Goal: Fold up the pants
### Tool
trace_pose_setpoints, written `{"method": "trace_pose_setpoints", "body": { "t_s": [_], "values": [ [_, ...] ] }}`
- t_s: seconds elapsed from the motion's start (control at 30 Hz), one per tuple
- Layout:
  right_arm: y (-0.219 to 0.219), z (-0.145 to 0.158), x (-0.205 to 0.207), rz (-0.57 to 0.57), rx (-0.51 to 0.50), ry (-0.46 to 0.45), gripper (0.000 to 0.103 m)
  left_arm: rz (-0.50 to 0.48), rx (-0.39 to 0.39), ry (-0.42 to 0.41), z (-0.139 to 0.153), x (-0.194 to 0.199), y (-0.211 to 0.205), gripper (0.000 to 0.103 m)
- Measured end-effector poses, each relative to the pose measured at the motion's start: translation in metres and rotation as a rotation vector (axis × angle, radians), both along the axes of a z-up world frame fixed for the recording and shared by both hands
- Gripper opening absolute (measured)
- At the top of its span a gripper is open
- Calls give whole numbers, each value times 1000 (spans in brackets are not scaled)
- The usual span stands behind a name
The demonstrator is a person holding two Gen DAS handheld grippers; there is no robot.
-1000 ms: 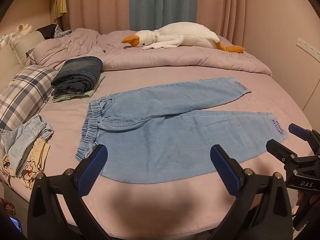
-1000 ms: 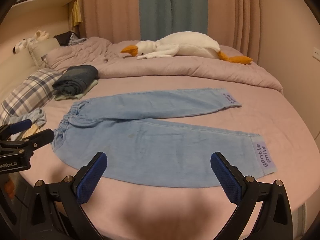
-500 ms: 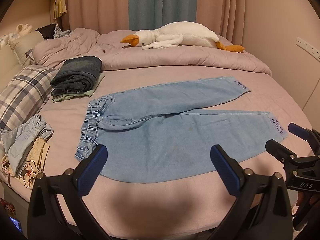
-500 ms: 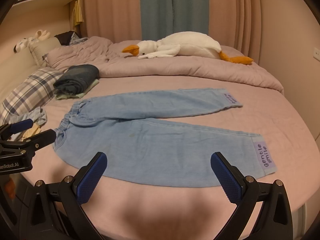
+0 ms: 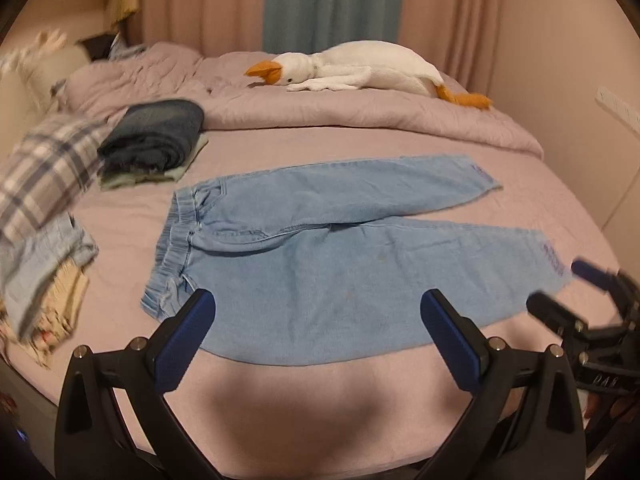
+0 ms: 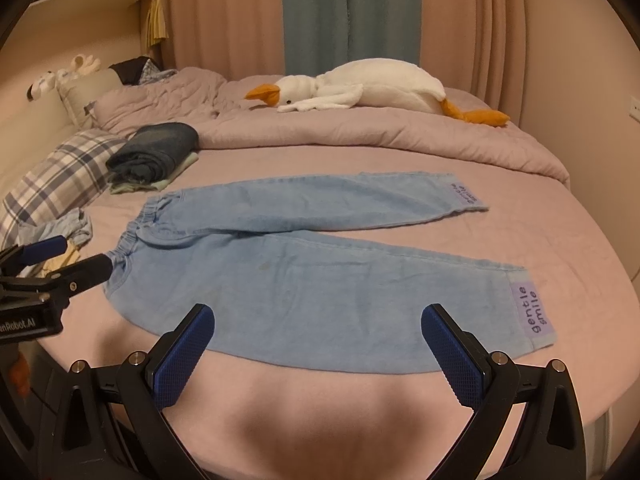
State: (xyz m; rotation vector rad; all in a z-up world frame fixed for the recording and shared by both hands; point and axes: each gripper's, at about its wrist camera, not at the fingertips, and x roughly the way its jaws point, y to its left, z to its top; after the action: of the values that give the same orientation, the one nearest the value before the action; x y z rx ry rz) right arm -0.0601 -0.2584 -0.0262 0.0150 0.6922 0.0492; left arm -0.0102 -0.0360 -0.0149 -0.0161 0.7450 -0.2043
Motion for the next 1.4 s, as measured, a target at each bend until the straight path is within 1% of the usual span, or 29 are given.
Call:
{"method": "trace_pose_setpoints", "body": {
  "t_s": [0.07, 0.1, 0.2, 0.27, 0.33, 0.43, 0.5, 0.53, 0.57, 0.6, 0.67, 0.7, 0.73, 0.77, 0.87, 0.9, 0.93, 0.97, 1.0, 1.03, 1.07, 1.1, 1.13, 1.17, 1.23, 1.27, 1.3, 1.33, 1.4],
  "values": [
    [3, -5, 3, 12, -4, 7, 103, 51, -54, 26, -10, 9, 15, 103],
    [4, -8, 4, 21, -7, 11, 103, 82, -84, 58, -19, 15, 26, 102],
    [14, -25, 9, 61, -26, 38, 103, 130, -163, 145, -44, 28, 52, 102],
    [24, -40, 12, 109, -36, 67, 103, 173, -215, 186, -60, 33, 71, 102],
    [36, -53, 14, 158, -52, 83, 103, 210, -266, 215, -76, 36, 89, 102],
    [59, -70, 17, 237, -119, 95, 103, 250, -326, 236, -89, 39, 105, 101],
    [71, -78, 18, 277, -172, 102, 99, 270, -388, 246, -96, 43, 117, 99],
    [78, -82, 19, 303, -198, 105, 92, 278, -416, 248, -99, 45, 120, 98],
    [86, -87, 20, 333, -222, 110, 88, 290, -436, 252, -102, 48, 123, 97],
    [92, -91, 21, 357, -244, 112, 87, 299, -450, 255, -104, 52, 125, 95],
    [104, -99, 22, 390, -292, 103, 86, 318, -459, 267, -112, 62, 128, 89],
    [108, -103, 23, 402, -310, 97, 86, 321, -465, 273, -114, 64, 130, 83],
    [112, -106, 24, 413, -324, 89, 84, 325, -474, 279, -117, 68, 132, 78],
    [116, -108, 25, 424, -339, 75, 81, 333, -475, 281, -120, 72, 133, 75],
    [123, -111, 30, 441, -355, 37, 79, 352, -473, 275, -121, 79, 136, 66],
    [124, -112, 32, 443, -355, 33, 79, 362, -459, 271, -120, 81, 138, 56],
    [125, -113, 36, 443, -352, 33, 78, 371, -437, 274, -120, 84, 138, 41],
    [125, -112, 40, 447, -335, 32, 66, 376, -415, 280, -121, 87, 139, 34],
    [125, -111, 44, 460, -312, 38, 56, 368, -411, 285, -121, 88, 140, 31],
    [125, -111, 47, 481, -280, 53, 35, 364, -414, 284, -121, 88, 142, 29],
    [126, -112, 49, 492, -267, 64, 24, 359, -416, 279, -120, 87, 142, 27],
    [128, -112, 47, 499, -273, 61, 22, 353, -412, 273, -118, 85, 142, 24],
    [131, -111, 45, 510, -283, 57, 13, 350, -403, 261, -115, 82, 142, 23],
    [134, -109, 41, 520, -294, 48, 10, 349, -393, 249, -113, 80, 142, 23],
    [137, -104, 34, 531, -328, 25, 9, 341, -374, 211, -103, 69, 143, 22],
    [138, -100, 29, 538, -348, 11, 8, 343, -370, 201, -100, 65, 144, 22],
    [138, -98, 24, 542, -359, 1, 8, 349, -367, 190, -98, 61, 146, 18],
    [139, -96, 23, 546, -360, 1, 8, 357, -360, 181, -98, 56, 150, 19],
    [139, -101, 20, 558, -351, 17, 8, 347, -338, 224, -107, 58, 152, 19]
  ]
}}
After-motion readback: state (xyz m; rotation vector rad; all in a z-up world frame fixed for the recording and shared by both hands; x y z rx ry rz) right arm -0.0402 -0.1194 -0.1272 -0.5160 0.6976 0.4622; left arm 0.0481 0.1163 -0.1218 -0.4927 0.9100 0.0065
